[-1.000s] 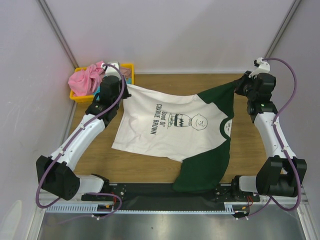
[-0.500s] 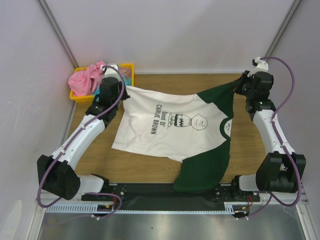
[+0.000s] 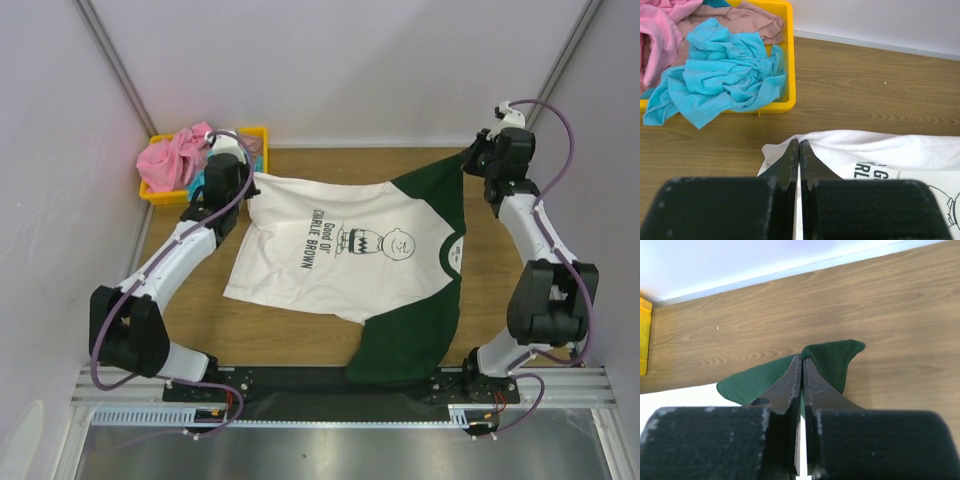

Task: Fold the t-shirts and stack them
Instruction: Flatten the tshirt out, then fold the tshirt

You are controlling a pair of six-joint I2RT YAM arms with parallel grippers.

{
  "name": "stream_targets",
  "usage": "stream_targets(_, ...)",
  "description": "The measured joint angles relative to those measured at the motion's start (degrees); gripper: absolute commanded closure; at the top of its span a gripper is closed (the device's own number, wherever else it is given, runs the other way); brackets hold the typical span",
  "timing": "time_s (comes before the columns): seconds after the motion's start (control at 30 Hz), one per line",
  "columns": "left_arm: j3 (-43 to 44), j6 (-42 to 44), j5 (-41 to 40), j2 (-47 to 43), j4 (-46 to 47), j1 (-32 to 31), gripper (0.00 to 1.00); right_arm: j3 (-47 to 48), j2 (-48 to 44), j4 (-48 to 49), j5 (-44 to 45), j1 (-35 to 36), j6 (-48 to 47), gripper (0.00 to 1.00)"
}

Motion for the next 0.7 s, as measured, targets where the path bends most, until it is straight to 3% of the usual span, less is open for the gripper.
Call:
stream_targets(0.37,0.0,0.4,0.5,9.0,5.1,1.6,1.0,8.0,13.1,2.1,-1.4,0.0,-0.1,1.0)
stream_targets(0.7,3.5,6.8,3.9,15.5,15.2,2.0,1.0,19.1,22.3,2.3,-2.7,-0.9,-0.2,1.0)
